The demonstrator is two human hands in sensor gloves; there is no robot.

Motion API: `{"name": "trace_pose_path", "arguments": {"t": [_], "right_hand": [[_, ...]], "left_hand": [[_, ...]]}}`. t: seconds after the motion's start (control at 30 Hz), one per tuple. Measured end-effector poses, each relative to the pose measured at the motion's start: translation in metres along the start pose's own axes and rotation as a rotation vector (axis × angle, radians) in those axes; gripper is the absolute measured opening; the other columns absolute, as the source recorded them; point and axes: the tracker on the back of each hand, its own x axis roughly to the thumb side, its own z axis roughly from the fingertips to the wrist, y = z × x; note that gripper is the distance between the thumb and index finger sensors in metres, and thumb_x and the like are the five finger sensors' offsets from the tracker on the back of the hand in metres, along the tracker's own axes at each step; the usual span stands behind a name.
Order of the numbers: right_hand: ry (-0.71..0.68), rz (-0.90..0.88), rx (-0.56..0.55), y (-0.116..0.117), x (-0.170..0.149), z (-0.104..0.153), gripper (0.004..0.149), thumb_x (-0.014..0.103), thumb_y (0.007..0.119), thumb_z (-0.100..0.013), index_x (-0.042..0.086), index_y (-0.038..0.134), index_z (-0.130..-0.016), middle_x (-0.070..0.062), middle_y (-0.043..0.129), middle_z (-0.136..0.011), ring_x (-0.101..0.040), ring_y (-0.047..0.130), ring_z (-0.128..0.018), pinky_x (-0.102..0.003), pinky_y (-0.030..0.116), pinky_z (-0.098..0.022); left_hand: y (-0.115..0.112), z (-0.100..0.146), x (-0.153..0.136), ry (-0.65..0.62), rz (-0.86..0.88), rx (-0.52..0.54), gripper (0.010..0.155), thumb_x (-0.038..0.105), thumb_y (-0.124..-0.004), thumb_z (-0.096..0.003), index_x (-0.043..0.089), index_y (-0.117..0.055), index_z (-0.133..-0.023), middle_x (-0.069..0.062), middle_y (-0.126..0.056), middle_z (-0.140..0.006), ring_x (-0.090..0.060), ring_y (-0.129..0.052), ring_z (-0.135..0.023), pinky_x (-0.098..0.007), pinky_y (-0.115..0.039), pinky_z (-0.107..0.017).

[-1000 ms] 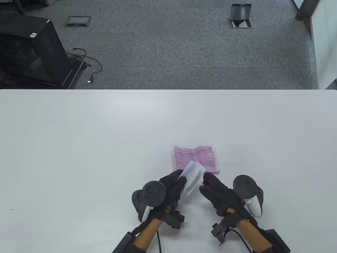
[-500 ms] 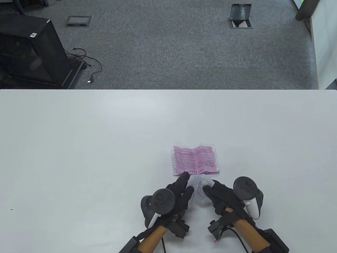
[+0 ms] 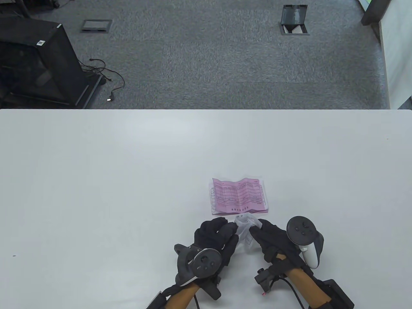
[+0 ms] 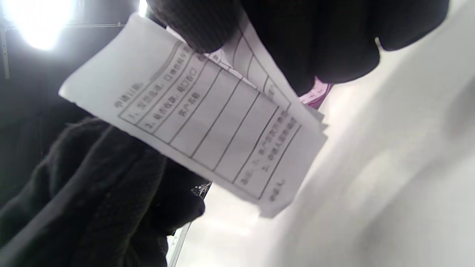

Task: Unfold folded invoices and stack

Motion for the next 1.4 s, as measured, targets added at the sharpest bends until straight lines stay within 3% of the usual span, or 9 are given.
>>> {"name": "trace_pose_path", "arguments": {"t": [0.1, 0.2, 0.27, 0.37, 0.6, 0.97, 1.23, 1.3, 1.4], "right_hand": [[-0.005, 0.002, 0.002, 0.0, 0.0, 0.0, 0.041, 0.036, 0.068, -0.051, 0.014, 0.076, -0.084, -0.01, 0.089, -0.076, -0.039, 0.085, -0.073, -0.057, 0.068, -0.058], [-0.019, 0.014, 0.005, 0.001, 0.001, 0.001, 0.041, 0.036, 0.068, -0.051, 0.014, 0.076, -0.084, -0.01, 0.089, -0.076, -0.038, 0.085, -0.073, -0.057, 0.068, -0.058], [-0.03, 0.021, 0.012, 0.002, 0.003, 0.002, 0.041, 0.036, 0.068, -0.051, 0.014, 0.076, -0.084, -0.01, 0.09, -0.075, -0.038, 0.086, -0.073, -0.057, 0.068, -0.058], [-0.047, 0.048, 0.006, -0.001, 0.004, 0.002, 0.041, 0.036, 0.069, -0.05, 0.014, 0.077, -0.084, -0.01, 0.09, -0.075, -0.039, 0.086, -0.073, -0.057, 0.068, -0.058], [-0.108, 0.331, -0.04, -0.034, 0.004, -0.006, 0.039, 0.037, 0.071, -0.049, 0.014, 0.08, -0.08, -0.01, 0.092, -0.07, -0.037, 0.088, -0.069, -0.057, 0.069, -0.057], [-0.027, 0.837, 0.036, -0.015, -0.003, -0.01, 0.038, 0.041, 0.075, -0.048, 0.015, 0.084, -0.073, -0.008, 0.094, -0.059, -0.033, 0.091, -0.06, -0.055, 0.07, -0.055], [-0.001, 0.966, 0.066, -0.001, -0.004, -0.011, 0.038, 0.043, 0.075, -0.048, 0.015, 0.085, -0.071, -0.007, 0.095, -0.056, -0.032, 0.091, -0.056, -0.054, 0.071, -0.053], [0.004, 0.967, 0.065, -0.001, -0.005, -0.011, 0.038, 0.043, 0.075, -0.048, 0.015, 0.085, -0.071, -0.007, 0.095, -0.056, -0.032, 0.091, -0.055, -0.054, 0.071, -0.053], [0.019, 0.972, 0.066, -0.004, -0.005, -0.011, 0.038, 0.043, 0.075, -0.048, 0.015, 0.085, -0.071, -0.007, 0.095, -0.056, -0.032, 0.091, -0.055, -0.054, 0.071, -0.053]], "left_hand": [[-0.002, -0.001, -0.005, 0.001, 0.1, -0.038, 0.058, 0.059, -0.063, -0.0551, 0.023, -0.072, -0.1, -0.019, -0.07, -0.103, -0.04, -0.074, -0.086, -0.05, -0.069, -0.061], [-0.004, -0.002, -0.008, 0.025, 0.164, -0.075, 0.079, 0.072, -0.069, -0.0452, 0.02, -0.068, -0.104, -0.022, -0.068, -0.105, -0.043, -0.072, -0.087, -0.052, -0.068, -0.06], [-0.004, -0.002, -0.008, 0.064, 0.132, -0.056, 0.071, 0.065, -0.077, -0.0463, 0.022, -0.069, -0.102, -0.019, -0.072, -0.102, -0.04, -0.076, -0.085, -0.049, -0.071, -0.058], [-0.002, -0.002, -0.011, 0.116, 0.132, -0.013, 0.042, 0.044, -0.082, -0.0516, 0.026, -0.082, -0.089, -0.011, -0.087, -0.09, -0.032, -0.088, -0.074, -0.042, -0.079, -0.052], [0.012, -0.001, -0.044, 0.324, 0.336, -0.047, 0.04, 0.036, -0.085, -0.0503, 0.018, -0.084, -0.086, -0.014, -0.098, -0.076, -0.029, -0.098, -0.06, -0.04, -0.085, -0.041], [-0.008, -0.011, -0.039, 0.395, -0.082, -0.314, 0.043, 0.033, -0.088, -0.0488, 0.014, -0.083, -0.087, -0.01, -0.103, -0.061, -0.024, -0.101, -0.044, -0.036, -0.087, -0.031], [-0.023, -0.018, -0.019, 0.336, -0.427, -0.476, 0.07, 0.04, -0.087, -0.0485, 0.013, -0.058, -0.106, -0.004, -0.093, -0.069, -0.021, -0.094, -0.051, -0.036, -0.082, -0.039], [-0.024, -0.016, -0.015, 0.32, -0.502, -0.47, 0.083, 0.045, -0.086, -0.0482, 0.012, -0.045, -0.112, -0.007, -0.089, -0.076, -0.024, -0.091, -0.059, -0.038, -0.08, -0.044], [-0.022, -0.014, -0.013, 0.281, -0.533, -0.457, 0.097, 0.047, -0.086, -0.049, 0.022, -0.02, -0.115, -0.019, -0.058, -0.109, -0.042, -0.067, -0.094, -0.051, -0.066, -0.065]]}}
